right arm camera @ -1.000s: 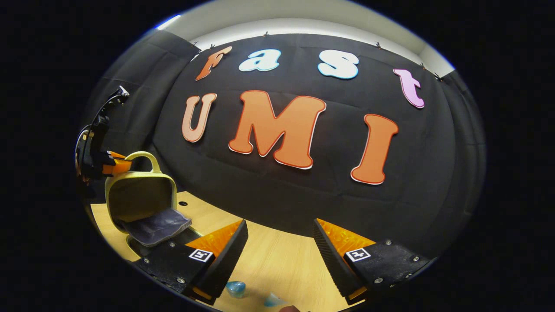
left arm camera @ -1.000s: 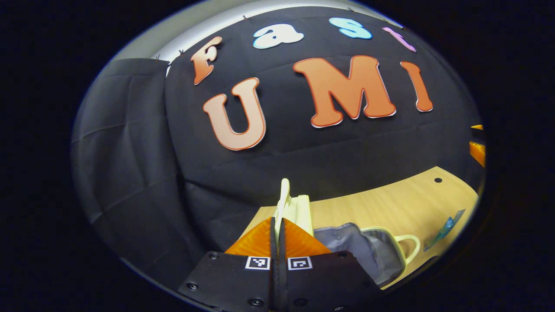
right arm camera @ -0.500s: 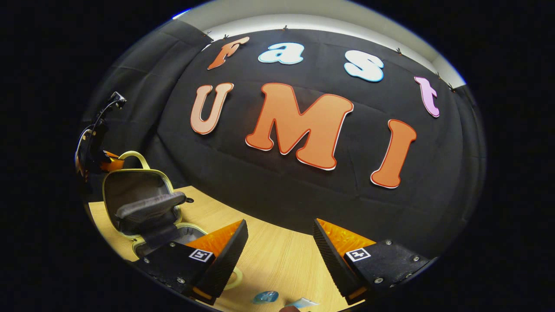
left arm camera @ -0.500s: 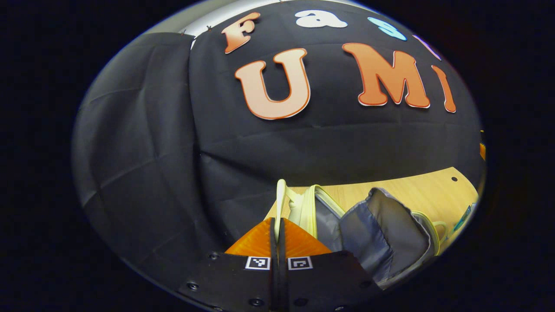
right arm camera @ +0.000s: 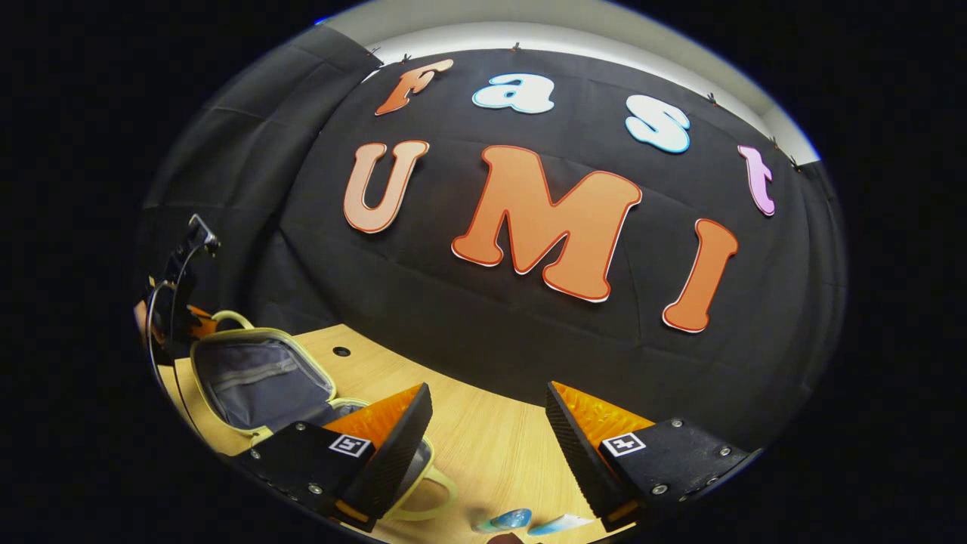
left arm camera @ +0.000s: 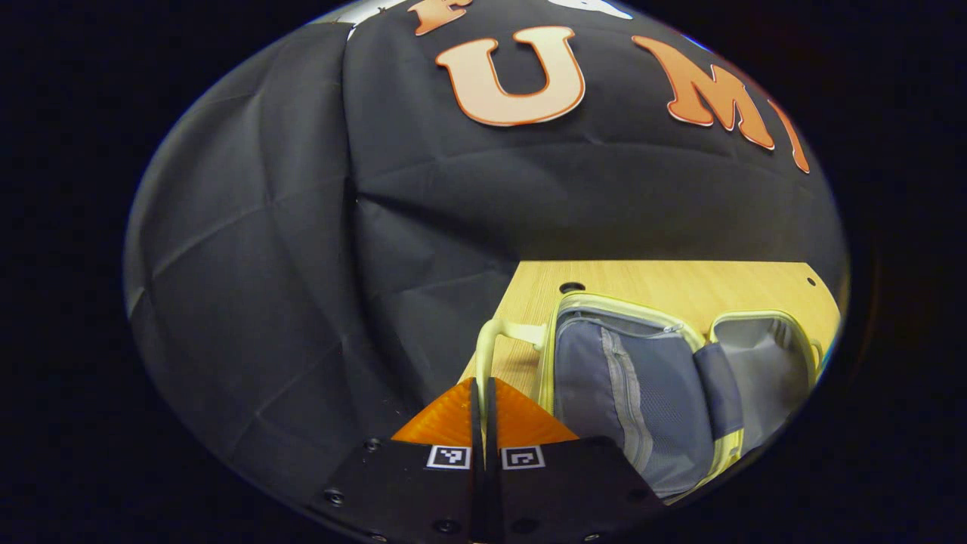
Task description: First open the suitcase, pack the skin care products into it, and then close the suitcase.
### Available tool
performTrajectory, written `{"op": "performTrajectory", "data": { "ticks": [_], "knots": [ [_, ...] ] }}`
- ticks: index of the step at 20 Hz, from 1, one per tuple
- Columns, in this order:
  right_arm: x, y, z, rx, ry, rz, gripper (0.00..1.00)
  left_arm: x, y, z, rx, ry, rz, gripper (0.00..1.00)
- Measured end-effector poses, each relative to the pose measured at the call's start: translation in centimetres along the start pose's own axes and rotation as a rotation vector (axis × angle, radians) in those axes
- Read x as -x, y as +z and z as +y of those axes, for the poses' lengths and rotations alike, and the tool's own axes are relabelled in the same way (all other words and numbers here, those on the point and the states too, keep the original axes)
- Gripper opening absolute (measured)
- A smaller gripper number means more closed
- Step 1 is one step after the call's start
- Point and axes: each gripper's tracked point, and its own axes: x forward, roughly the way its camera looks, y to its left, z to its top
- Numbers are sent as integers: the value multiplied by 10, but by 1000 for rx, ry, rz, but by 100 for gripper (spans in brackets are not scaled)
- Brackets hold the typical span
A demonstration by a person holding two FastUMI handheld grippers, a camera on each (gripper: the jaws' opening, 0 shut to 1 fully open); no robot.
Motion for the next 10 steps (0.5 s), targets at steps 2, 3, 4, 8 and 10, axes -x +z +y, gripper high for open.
{"op": "performTrajectory", "data": {
  "ticks": [2,3,4,8,10],
  "knots": [
    [0,0,1,10,-7,9,95,-16,-14,-3,7,-10,29,1],
    [1,0,1,16,-7,13,95,-24,-21,-4,8,-15,43,1],
    [3,-2,0,21,-8,18,95,-29,-31,-4,7,-15,54,1],
    [9,-3,-10,24,-7,26,95,-44,-48,11,-22,71,85,3],
    [15,-6,-21,29,-9,24,95,-37,-41,10,-6,75,64,2]
  ]
}}
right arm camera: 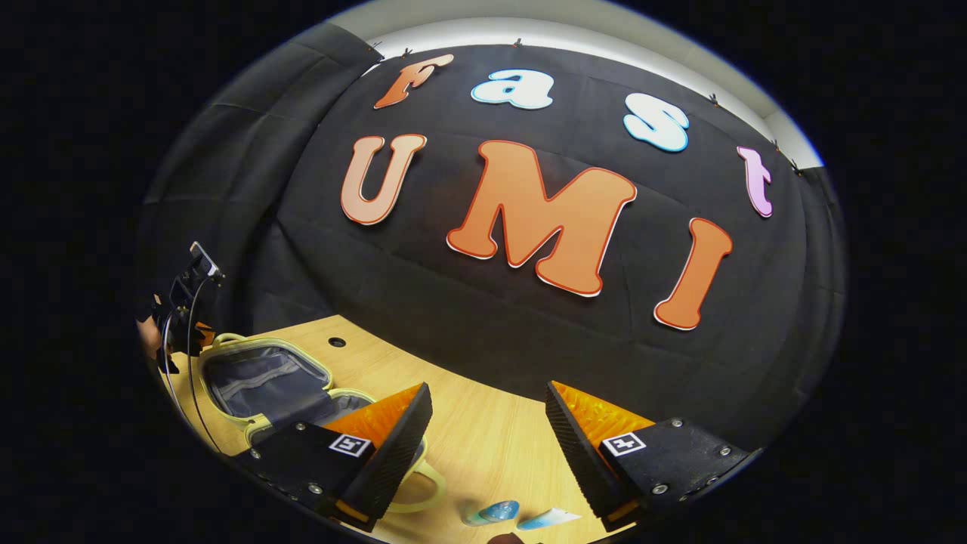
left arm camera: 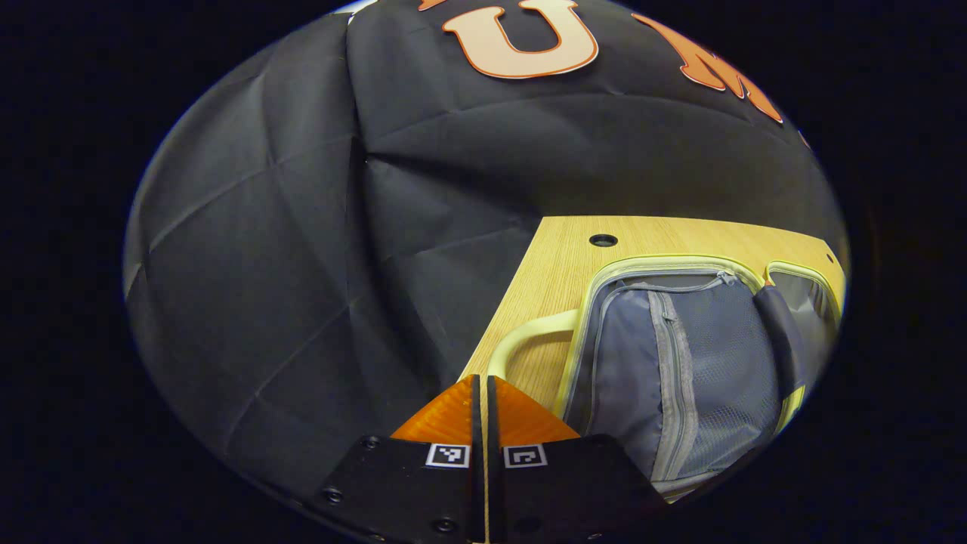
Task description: First open the suitcase, pack the skin care products into it, and then close the suitcase.
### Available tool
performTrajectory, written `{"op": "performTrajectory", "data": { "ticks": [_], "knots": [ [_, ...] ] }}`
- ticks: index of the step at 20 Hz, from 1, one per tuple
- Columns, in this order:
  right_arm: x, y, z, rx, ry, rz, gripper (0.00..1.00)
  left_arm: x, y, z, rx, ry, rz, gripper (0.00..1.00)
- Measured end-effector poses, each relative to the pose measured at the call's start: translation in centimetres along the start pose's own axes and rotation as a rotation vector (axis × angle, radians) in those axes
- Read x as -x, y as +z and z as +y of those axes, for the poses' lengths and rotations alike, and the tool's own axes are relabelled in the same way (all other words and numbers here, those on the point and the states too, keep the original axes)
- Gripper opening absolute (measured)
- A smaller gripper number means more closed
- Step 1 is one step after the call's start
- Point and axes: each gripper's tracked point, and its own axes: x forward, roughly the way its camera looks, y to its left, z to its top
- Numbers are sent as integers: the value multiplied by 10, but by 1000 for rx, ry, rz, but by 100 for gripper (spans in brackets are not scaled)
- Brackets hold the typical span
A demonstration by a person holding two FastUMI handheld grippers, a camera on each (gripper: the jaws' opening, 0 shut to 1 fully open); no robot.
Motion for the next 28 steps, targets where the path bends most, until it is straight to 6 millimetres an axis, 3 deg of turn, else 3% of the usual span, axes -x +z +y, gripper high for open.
{"op": "performTrajectory", "data": {
  "ticks": [2,3,4,5,6,7,11,13,19,23,28],
  "knots": [
    [5,-8,-12,-2,-2,9,95,19,17,-6,10,8,-38,8],
    [8,-13,-17,-10,-4,12,96,31,29,-11,15,1,-67,24],
    [12,-15,-23,-19,-7,11,95,46,41,-17,18,0,-95,28],
    [17,-18,-30,-27,-10,7,96,61,54,-27,21,-9,-125,45],
    [20,-22,-36,-31,-13,5,96,76,66,-35,16,-11,-152,55],
    [25,-27,-41,-36,-11,6,96,92,79,-46,8,-21,-186,66],
    [42,-51,-63,-61,-1,21,95,154,113,-103,-5,-77,-278,93],
    [51,-66,-73,-83,3,36,95,181,121,-133,3,-99,-313,99],
    [69,-112,-96,-117,33,82,96,239,116,-248,-55,-208,-363,99],
    [74,-151,-107,-134,49,133,95,259,106,-335,-80,-303,-381,100],
    [73,-187,-118,-118,55,166,96,279,78,-437,-124,-436,-389,99]
  ]
}}
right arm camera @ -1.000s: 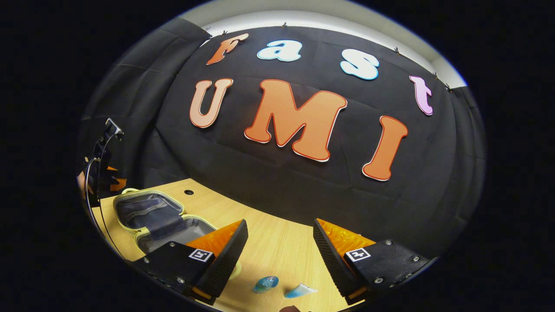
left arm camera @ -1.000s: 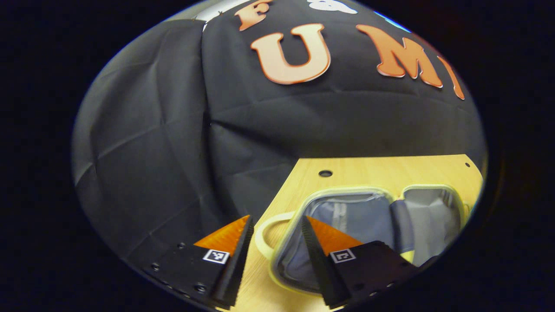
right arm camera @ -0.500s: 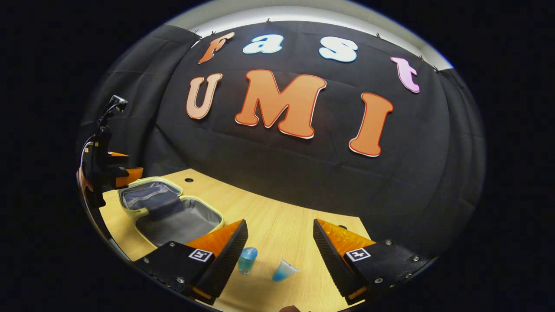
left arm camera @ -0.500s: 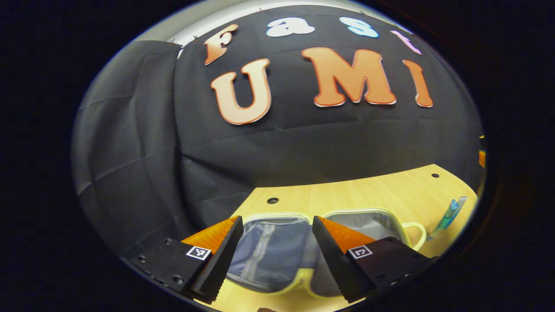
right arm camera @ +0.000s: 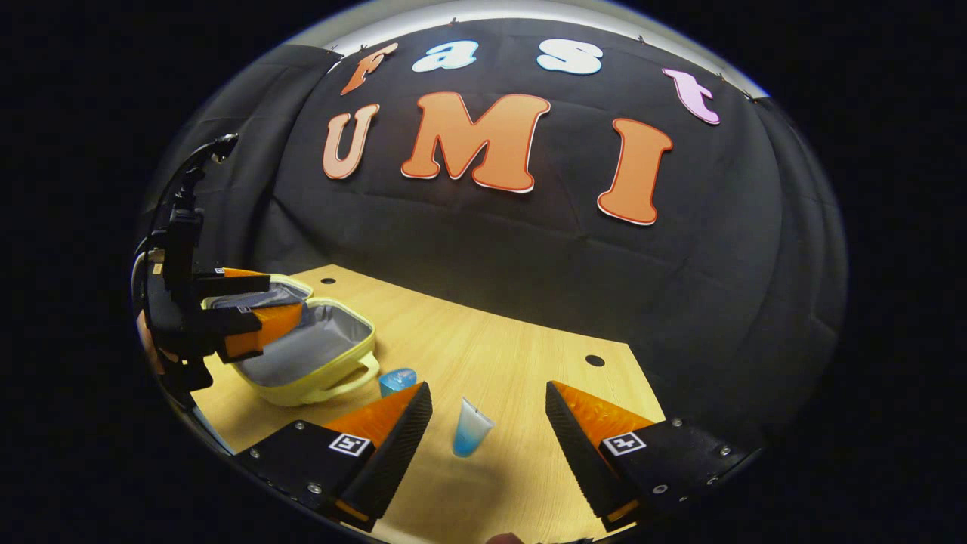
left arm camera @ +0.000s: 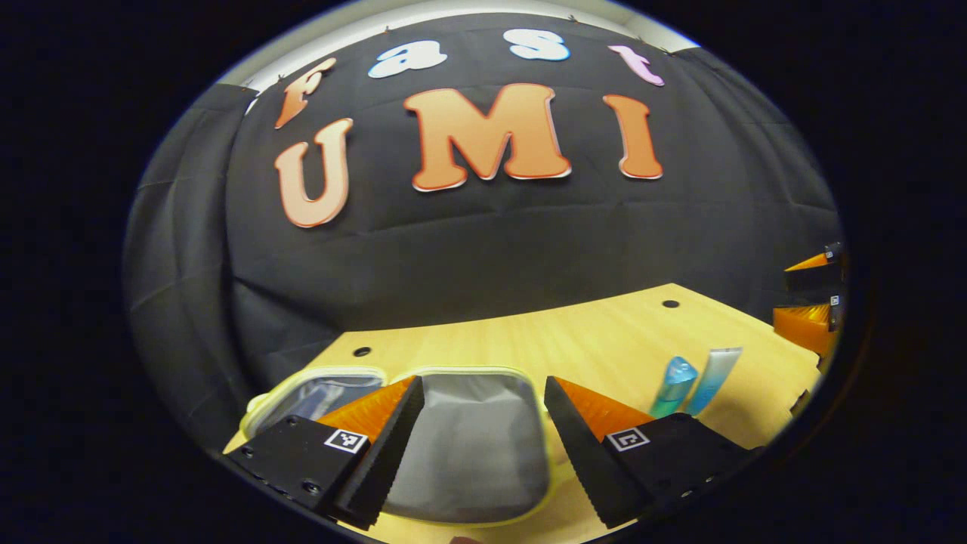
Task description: First open the suitcase, pack the skin care products into it, and then close the suitcase.
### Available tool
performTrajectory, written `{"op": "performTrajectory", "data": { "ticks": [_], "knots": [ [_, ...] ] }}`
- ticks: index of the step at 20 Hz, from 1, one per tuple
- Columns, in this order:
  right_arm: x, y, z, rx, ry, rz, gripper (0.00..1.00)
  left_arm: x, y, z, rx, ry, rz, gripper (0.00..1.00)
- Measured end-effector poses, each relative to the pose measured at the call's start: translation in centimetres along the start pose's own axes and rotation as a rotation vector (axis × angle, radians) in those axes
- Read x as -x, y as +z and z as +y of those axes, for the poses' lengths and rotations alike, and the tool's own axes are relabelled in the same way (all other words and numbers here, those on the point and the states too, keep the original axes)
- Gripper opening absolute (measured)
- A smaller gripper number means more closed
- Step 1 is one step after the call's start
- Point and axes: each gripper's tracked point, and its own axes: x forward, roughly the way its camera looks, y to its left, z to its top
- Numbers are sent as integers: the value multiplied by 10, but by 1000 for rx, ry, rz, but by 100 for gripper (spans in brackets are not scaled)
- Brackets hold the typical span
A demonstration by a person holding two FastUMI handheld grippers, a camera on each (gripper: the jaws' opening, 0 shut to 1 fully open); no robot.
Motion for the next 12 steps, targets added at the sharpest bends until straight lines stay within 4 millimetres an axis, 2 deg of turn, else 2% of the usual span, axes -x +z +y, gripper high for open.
{"op": "performTrajectory", "data": {
  "ticks": [4,9,10,12],
  "knots": [
    [-9,-21,-5,-11,5,11,96,-2,-11,-58,-3,-86,-4,99],
    [-22,-38,-2,-39,26,-4,96,-5,-16,-112,15,-189,-50,99],
    [-25,-42,0,-42,29,-6,96,-6,-19,-122,4,-210,-56,99],
    [-34,-54,2,-46,38,2,96,-11,-40,-135,-14,-229,-22,99]
  ]
}}
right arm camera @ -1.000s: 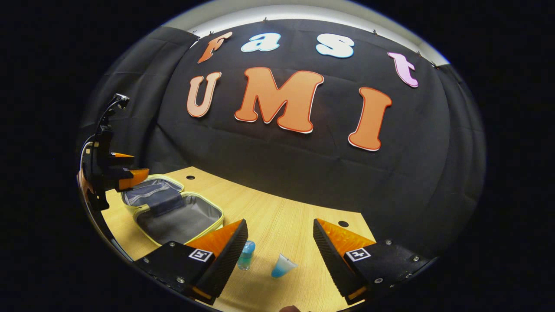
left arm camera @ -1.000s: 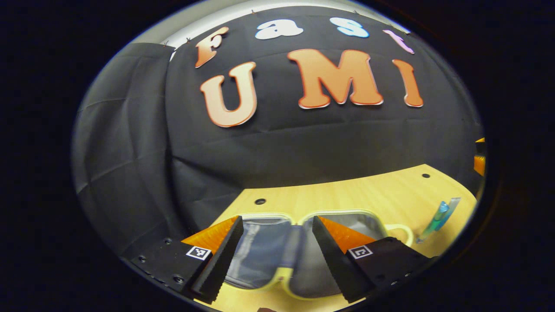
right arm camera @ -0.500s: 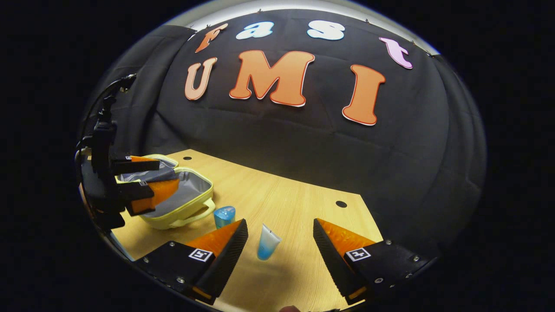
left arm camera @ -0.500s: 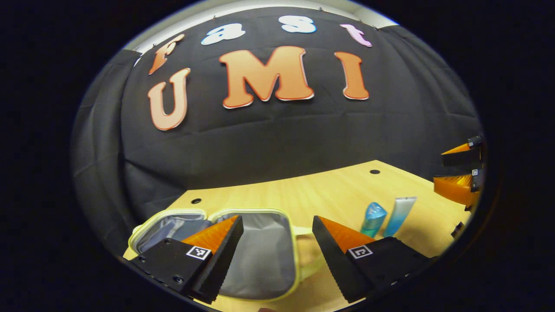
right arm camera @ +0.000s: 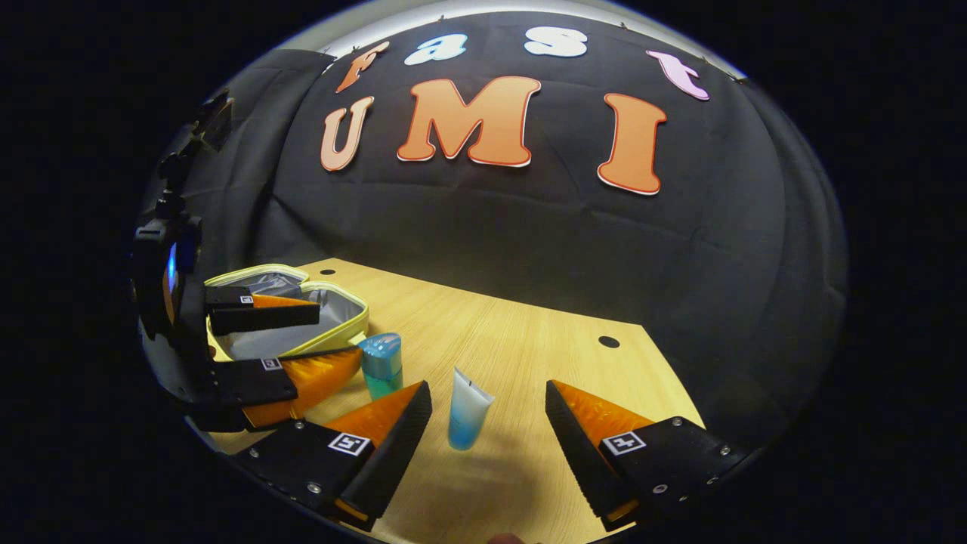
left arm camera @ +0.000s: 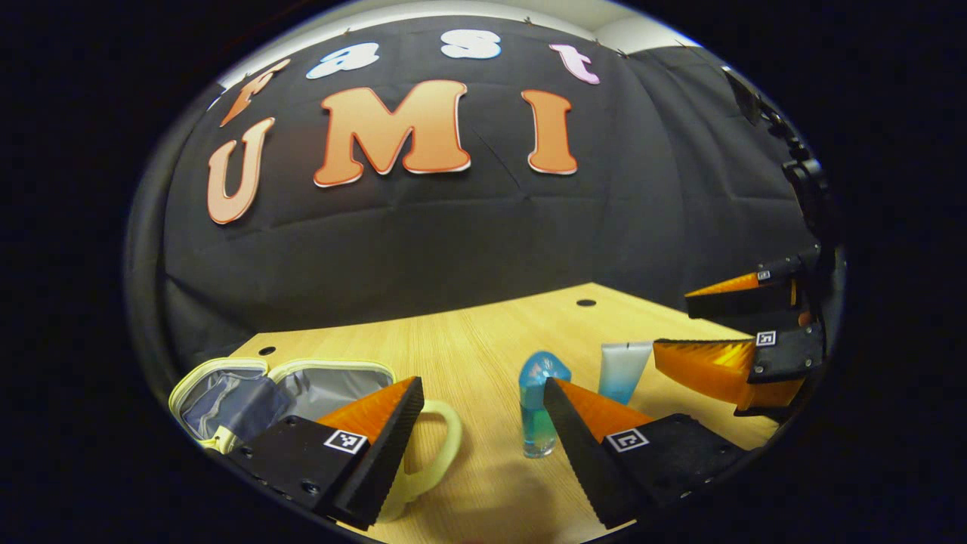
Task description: First open the suitcase, pack the skin care products into it, and then close the suitcase.
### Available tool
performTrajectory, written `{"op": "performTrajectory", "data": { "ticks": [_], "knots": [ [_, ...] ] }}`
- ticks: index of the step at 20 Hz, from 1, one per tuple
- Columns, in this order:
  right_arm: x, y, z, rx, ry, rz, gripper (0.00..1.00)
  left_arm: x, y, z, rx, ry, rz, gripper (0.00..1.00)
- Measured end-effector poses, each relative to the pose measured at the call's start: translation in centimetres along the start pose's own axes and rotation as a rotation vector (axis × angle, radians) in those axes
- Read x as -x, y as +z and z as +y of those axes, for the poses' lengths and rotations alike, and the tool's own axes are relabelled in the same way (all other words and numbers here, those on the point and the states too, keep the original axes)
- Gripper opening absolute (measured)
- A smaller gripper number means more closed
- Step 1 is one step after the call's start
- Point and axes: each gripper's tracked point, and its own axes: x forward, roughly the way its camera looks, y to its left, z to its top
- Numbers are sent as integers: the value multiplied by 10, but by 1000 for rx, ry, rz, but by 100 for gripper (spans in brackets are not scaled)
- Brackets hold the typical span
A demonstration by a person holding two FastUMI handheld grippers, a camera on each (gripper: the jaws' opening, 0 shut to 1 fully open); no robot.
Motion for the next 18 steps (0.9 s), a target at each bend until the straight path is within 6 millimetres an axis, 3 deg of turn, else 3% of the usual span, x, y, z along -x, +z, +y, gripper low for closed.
{"op": "performTrajectory", "data": {
  "ticks": [3,6,8,10,11,15,18],
  "knots": [
    [-9,-18,-4,12,-9,17,96,-19,-23,-20,31,-42,38,99],
    [-19,-32,-5,11,-5,34,96,-36,-30,-29,34,-67,39,94],
    [-24,-42,-3,6,4,62,96,-48,-38,-37,48,-97,52,85],
    [-26,-48,1,10,18,72,96,-51,-40,-43,53,-104,54,65],
    [-28,-52,4,15,30,80,96,-52,-40,-43,44,-101,45,47],
    [-39,-58,11,5,57,91,97,-54,-36,-40,73,-112,66,45],
    [-51,-66,18,-25,81,118,96,-45,-18,-33,82,-102,42,45]
  ]
}}
